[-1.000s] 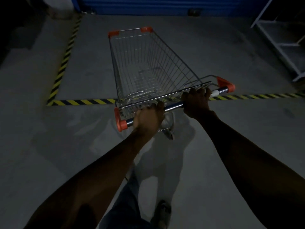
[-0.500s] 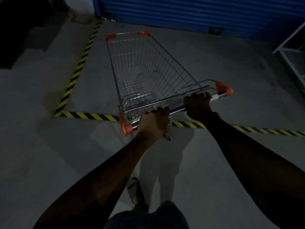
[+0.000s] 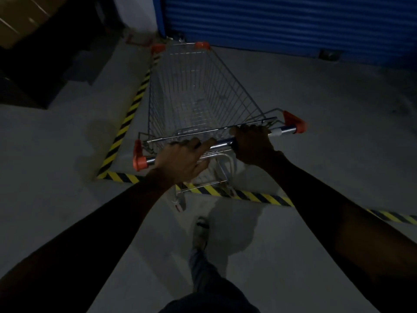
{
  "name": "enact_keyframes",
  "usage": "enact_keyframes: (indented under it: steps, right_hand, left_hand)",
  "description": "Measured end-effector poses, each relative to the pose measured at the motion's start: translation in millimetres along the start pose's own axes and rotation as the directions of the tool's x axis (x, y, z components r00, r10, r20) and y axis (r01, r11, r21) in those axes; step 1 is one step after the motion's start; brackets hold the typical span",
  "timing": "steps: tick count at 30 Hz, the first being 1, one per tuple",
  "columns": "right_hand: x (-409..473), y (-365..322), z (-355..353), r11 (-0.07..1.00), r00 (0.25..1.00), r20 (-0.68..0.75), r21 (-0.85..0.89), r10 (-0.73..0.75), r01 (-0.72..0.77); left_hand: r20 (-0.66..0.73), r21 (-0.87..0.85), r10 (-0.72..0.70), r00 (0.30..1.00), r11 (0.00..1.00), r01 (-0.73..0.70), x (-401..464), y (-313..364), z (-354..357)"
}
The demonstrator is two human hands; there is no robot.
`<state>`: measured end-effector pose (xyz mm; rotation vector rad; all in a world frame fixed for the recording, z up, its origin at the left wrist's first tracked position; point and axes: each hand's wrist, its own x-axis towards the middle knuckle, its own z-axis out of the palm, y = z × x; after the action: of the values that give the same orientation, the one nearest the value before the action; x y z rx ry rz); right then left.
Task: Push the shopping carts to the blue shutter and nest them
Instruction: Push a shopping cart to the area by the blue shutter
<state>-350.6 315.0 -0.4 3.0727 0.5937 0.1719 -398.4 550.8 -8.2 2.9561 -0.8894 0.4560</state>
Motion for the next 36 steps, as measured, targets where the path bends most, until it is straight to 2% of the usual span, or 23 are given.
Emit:
enact_keyframes:
  steps: [3, 8, 11, 16, 22, 28, 32, 36]
  right_hand:
    - [45.3, 8.2, 4.8, 0.979, 0.987, -0.059, 0.134, -0.148, 0.155]
    - [122.5, -12.5, 10.1, 0.963, 0.980, -0.076, 0.188, -0.183, 0.195]
    - [162.4, -28.5, 16.2, 0.978, 0.992, -0.065, 0.172, -0.106, 0.116]
    - [210.4, -39.4, 23.5, 0.993, 0.996, -0.078, 0.109, -0.031, 0.040]
    - [254.5, -71.3, 12.4, 0.991, 0.997, 0.007, 0.105, 0.077, -0.077]
    - [241.5, -107.1, 1.8, 0.978, 0.978, -0.089, 0.108, 0.189, -0.180]
    - [222.3, -116.6, -3.0, 0.954, 0.957, -0.074, 0.135, 0.281, -0.269]
    - [196.5, -114.9, 1.4, 0.935, 0.939, -0.089, 0.162, 0.332, -0.315]
  left_hand:
    - [0.011, -0.027, 0.002, 1.000, 1.000, -0.002, 18.8, -63.3, 8.0]
    - [0.056, 0.009, 0.070, 0.996, 0.997, -0.071, 52.8, -158.2, 19.9]
    - [0.087, 0.081, 0.088, 0.992, 0.992, -0.095, 68.7, -200.6, 31.1]
    - [0.080, 0.080, 0.125, 0.989, 0.988, -0.132, 101.1, -252.5, 43.8]
    - [0.139, 0.028, 0.016, 0.990, 0.999, -0.020, 126.7, -295.0, 44.8]
    - [0.121, -0.132, -0.097, 0.988, 0.985, 0.113, 148.1, -323.6, 56.7]
    - [0.068, -0.027, -0.114, 0.991, 0.993, 0.116, 150.8, -325.0, 69.4]
    - [0.095, -0.027, -0.190, 0.977, 0.981, 0.194, 161.4, -318.7, 76.8]
